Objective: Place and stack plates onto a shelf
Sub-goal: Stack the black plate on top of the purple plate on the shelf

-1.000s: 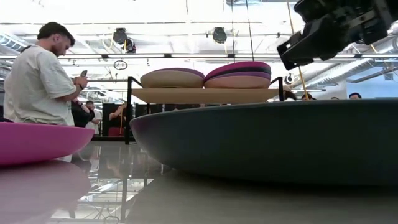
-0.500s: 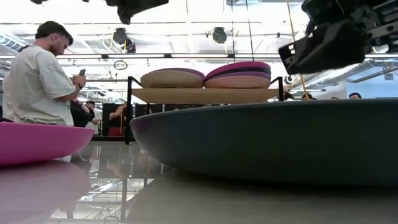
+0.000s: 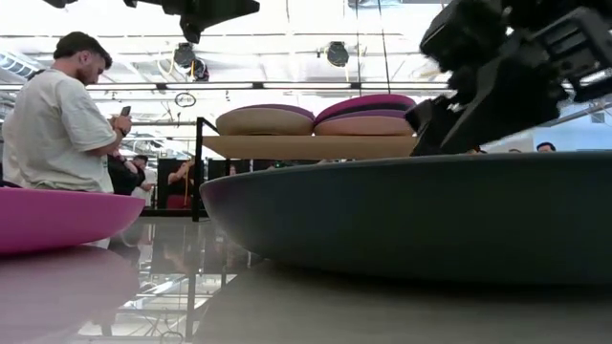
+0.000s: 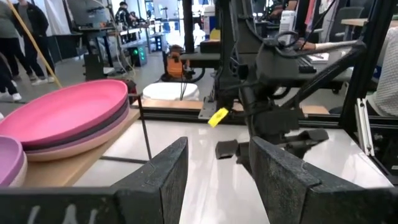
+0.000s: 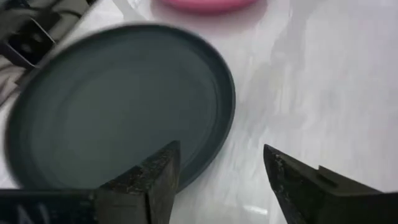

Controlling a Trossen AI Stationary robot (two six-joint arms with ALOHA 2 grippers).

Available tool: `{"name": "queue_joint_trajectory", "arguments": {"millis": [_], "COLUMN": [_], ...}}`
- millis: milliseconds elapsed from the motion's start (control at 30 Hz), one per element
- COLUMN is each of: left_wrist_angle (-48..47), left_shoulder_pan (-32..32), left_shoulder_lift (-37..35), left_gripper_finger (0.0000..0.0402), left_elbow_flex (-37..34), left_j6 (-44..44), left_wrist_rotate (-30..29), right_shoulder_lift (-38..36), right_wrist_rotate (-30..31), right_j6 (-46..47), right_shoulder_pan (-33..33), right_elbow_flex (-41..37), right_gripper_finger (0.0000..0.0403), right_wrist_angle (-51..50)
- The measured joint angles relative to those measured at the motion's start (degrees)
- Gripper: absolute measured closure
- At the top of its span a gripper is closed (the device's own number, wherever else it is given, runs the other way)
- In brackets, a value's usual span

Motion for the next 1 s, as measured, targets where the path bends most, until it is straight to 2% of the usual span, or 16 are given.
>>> {"name": "queue_joint_trajectory", "arguments": {"millis": [300, 900, 1000], "left_wrist_angle": [-1.7, -1.7, -1.4], "left_shoulder_pan": [-0.1, -0.1, -0.1], "left_shoulder_lift": [0.3, 0.2, 0.2], "left_gripper_finger": [0.0225, 0.0225, 0.0225], "left_elbow_flex": [0.0, 0.0, 0.0], "left_j6": [-0.8, -0.8, -1.1], "left_wrist_rotate": [0.0, 0.0, 0.0], "right_shoulder_lift": [7.7, 8.2, 8.2], "right_wrist_rotate": [-0.2, -0.6, -2.2], "right_j6": [3.3, 12.6, 13.3], "right_shoulder_pan": [0.0, 0.1, 0.2], "right_elbow_flex": [1.6, 1.6, 1.6], "right_gripper_finger": [0.0189, 0.0231, 0.0231], "right_wrist_angle": [0.2, 1.0, 2.9]}}
